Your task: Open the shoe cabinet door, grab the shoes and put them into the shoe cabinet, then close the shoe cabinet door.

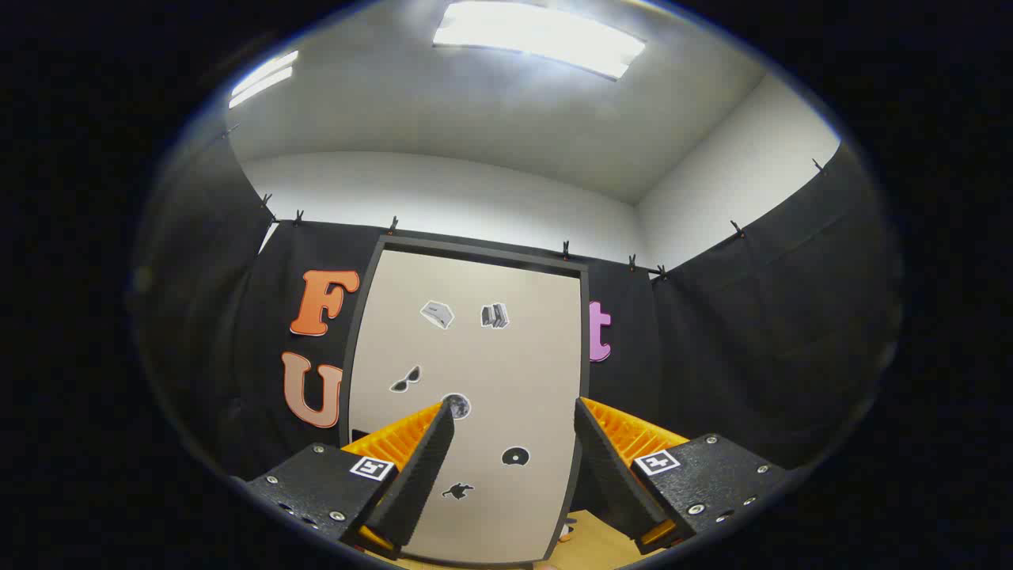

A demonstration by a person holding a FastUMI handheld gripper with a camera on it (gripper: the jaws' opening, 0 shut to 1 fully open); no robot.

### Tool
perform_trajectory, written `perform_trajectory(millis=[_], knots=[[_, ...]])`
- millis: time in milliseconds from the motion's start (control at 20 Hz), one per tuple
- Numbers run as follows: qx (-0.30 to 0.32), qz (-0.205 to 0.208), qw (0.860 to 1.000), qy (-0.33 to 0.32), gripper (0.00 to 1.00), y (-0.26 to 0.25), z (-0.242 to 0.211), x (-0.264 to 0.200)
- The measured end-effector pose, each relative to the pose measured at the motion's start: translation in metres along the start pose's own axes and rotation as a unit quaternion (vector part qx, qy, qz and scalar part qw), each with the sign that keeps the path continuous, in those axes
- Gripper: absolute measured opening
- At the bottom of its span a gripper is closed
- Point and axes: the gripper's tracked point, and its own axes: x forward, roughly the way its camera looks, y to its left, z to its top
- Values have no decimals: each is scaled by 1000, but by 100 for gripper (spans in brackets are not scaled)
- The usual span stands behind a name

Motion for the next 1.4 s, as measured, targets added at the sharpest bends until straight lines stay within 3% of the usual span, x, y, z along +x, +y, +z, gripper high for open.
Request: perform_trajectory(millis=[900,1400], knots=[[26,-3,1000,10,94,0,-13,0],[50,76,995,48,95,73,-42,13]])
